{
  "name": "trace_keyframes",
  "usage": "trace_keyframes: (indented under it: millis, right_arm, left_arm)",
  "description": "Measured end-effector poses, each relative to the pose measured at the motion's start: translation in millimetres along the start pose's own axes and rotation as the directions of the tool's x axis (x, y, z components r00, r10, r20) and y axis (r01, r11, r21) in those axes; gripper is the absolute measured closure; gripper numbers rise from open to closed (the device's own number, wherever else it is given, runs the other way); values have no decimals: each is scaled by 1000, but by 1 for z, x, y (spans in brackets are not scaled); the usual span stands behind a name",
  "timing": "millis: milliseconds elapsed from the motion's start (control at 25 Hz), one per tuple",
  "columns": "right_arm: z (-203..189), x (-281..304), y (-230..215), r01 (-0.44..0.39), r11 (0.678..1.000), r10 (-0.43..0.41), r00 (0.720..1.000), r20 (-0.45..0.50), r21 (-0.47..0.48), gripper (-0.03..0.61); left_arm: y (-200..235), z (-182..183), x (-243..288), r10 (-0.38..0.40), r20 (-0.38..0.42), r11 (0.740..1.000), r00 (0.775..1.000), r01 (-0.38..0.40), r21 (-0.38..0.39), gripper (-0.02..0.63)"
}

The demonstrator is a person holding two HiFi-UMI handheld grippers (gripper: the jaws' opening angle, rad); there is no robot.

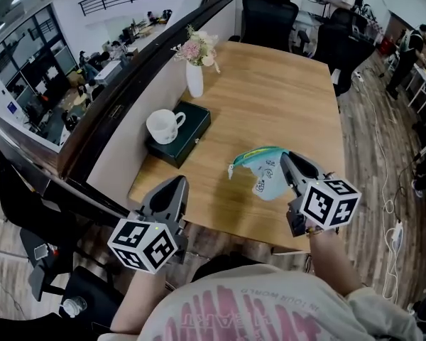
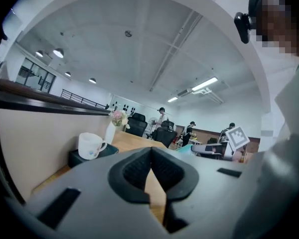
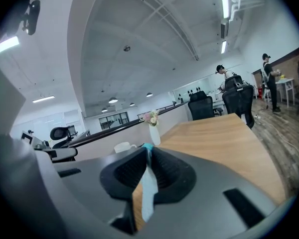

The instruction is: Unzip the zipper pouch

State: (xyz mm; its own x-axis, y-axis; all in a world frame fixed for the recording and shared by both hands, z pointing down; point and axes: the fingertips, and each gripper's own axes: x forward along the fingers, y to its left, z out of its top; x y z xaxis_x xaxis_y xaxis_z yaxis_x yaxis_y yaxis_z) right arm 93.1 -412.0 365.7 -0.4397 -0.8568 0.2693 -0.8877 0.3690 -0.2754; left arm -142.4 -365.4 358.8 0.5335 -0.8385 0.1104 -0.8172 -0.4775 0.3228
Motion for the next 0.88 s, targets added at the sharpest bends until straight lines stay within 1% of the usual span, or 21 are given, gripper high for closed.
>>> trace_keyframes:
  millis: [160, 360, 600, 880]
  right_arm:
    - [-4, -1, 2, 5, 1000, -6, 1000, -8, -6, 545]
    - [-6, -1, 4, 22, 999, -22, 1000, -15, -33, 545]
    - [-1, -3, -1, 41, 999, -41, 999, -6, -32, 545]
    - [3, -4, -2, 48, 998, -48, 999, -8, -41, 545]
  left_arm:
    - [4, 0, 0, 3, 6, 999, 1000, -3, -32, 611]
    - [5, -2, 0, -2, 4, 999, 1000, 2, -33, 611]
    - [9, -6, 0, -1, -12, 999, 1000, 1, -38, 611]
    - [6, -6, 3, -15, -13, 999, 1000, 14, -46, 611]
